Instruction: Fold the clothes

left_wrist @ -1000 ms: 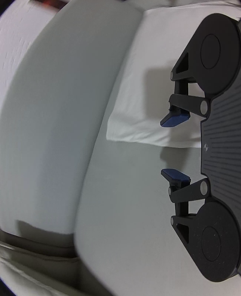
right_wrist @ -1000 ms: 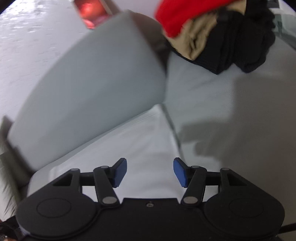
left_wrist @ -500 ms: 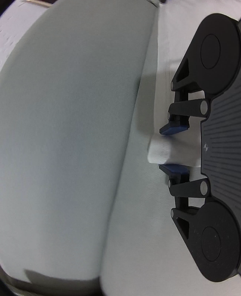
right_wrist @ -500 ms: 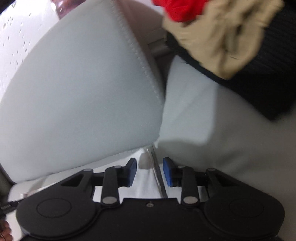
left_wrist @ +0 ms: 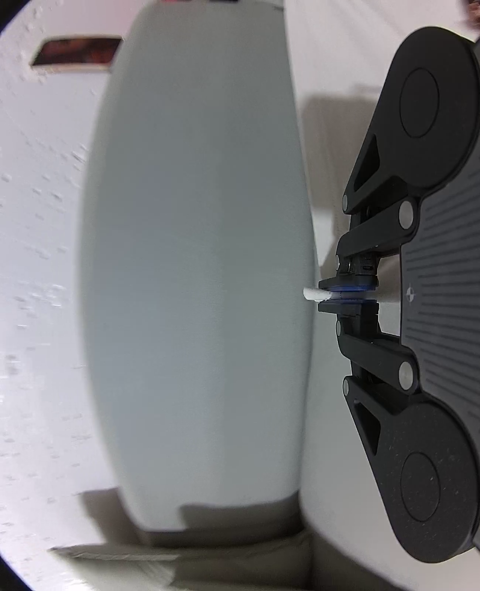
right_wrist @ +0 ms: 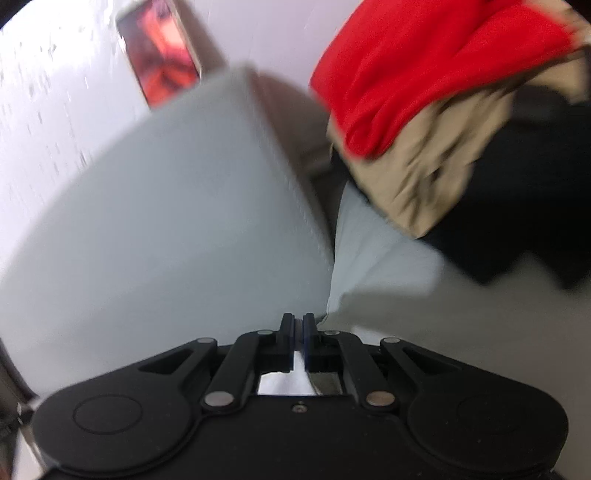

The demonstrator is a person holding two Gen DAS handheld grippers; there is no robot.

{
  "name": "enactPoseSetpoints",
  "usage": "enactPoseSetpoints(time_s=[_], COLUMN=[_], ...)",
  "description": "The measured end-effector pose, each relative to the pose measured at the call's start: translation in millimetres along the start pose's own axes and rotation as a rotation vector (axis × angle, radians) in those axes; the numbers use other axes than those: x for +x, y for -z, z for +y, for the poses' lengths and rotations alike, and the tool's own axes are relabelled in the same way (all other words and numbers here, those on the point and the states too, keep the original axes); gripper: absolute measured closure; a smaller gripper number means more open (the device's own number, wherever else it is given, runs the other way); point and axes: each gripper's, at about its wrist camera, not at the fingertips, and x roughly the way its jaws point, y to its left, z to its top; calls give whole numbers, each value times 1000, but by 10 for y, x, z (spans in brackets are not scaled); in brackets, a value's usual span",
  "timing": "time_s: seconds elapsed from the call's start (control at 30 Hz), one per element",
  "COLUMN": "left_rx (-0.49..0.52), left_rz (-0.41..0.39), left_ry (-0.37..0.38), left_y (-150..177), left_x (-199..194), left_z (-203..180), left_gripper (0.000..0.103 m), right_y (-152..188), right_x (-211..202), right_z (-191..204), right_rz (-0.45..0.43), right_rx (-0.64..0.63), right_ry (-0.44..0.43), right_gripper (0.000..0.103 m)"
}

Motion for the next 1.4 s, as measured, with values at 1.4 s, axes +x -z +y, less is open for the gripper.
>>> enactPoseSetpoints(time_s=[1.4], left_rx=[-17], left_rz=[217], left_ry=[-95], left_y=[2099], left_x=[-2936], left_z=[235], left_gripper=[69], right_y=[1450], right_x=[-2819], right_z=[-831], right_rz=[211], right_rx=[74], right_ry=[100], right_gripper=[58])
